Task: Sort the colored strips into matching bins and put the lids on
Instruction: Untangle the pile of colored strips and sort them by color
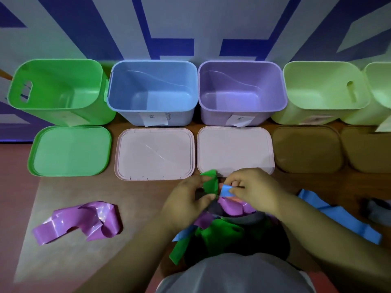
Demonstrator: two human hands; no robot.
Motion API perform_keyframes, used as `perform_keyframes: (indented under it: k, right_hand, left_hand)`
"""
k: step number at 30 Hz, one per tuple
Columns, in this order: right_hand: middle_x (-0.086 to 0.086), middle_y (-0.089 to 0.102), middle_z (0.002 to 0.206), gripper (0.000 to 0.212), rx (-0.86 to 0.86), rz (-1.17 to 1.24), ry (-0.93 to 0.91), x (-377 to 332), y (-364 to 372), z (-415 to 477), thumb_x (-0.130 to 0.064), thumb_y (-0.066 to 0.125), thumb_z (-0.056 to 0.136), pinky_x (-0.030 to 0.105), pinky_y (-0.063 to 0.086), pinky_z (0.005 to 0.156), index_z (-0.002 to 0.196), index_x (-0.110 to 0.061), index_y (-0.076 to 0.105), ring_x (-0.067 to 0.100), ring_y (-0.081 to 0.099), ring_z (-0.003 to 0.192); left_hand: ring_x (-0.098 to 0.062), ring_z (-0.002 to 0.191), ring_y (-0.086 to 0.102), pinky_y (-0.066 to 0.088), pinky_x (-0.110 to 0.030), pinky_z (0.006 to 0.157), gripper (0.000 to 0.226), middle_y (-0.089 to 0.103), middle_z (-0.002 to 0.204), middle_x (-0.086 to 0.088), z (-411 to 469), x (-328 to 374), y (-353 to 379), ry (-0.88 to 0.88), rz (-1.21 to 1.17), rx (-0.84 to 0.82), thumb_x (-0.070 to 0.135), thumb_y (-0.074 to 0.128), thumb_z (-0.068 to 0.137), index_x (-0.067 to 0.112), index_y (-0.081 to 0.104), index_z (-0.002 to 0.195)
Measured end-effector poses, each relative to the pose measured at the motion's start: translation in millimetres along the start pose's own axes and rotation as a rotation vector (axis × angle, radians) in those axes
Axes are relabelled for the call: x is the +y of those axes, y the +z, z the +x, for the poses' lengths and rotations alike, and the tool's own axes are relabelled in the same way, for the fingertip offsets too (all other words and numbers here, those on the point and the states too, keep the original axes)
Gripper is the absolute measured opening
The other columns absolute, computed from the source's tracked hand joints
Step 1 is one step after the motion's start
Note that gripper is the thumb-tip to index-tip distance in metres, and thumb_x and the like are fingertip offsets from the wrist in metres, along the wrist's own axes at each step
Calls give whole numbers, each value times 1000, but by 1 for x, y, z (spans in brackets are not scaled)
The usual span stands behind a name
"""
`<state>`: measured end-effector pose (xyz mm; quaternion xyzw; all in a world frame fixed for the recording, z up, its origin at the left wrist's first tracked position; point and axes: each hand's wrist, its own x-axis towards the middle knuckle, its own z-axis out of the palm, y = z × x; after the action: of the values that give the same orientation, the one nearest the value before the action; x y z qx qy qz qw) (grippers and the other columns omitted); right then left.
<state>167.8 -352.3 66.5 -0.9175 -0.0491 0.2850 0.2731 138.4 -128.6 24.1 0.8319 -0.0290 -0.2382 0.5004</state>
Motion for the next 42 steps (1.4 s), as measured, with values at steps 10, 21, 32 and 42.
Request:
perform_keyframes:
  k: [10, 21, 32, 42]
  right_hand:
    - [-14, 69, 81, 23, 97, 205, -12, -24, -42, -71, -16, 73, 81, 14, 51, 67, 86, -39, 71, 1, 65, 72]
    - [-9, 56, 75, 28, 216, 483, -99, -28, -52, -108, 0, 72, 84, 10, 39, 56, 105, -17, 75, 3, 46, 58]
    - [-25, 64, 73, 24, 259, 360, -219, -39, -84, -128, -7, 74, 82, 8, 38, 57, 89, -30, 70, 0, 51, 55]
    - [-3, 65, 80, 26, 282, 334, -332, -50, -109, -138, -8, 71, 84, 32, 52, 66, 95, -32, 73, 7, 53, 65]
  left_hand:
    - [-7, 94, 67, 53, -26, 88, 16, 71, 97, 7, -18, 56, 22, 94, -218, -50, 14, 71, 89, 26, 70, 100]
    - [-6, 71, 55, 45, -22, 71, 17, 60, 73, 13, -50, 83, 34, 197, -307, 35, 5, 70, 88, 20, 63, 80]
    - [-9, 71, 61, 49, -21, 69, 20, 66, 73, 3, -63, 117, 32, 224, -459, 129, -2, 70, 86, 18, 66, 86]
    - [-13, 73, 63, 53, -34, 71, 11, 72, 84, -7, -57, 126, 37, 285, -340, 118, 6, 71, 88, 16, 70, 91]
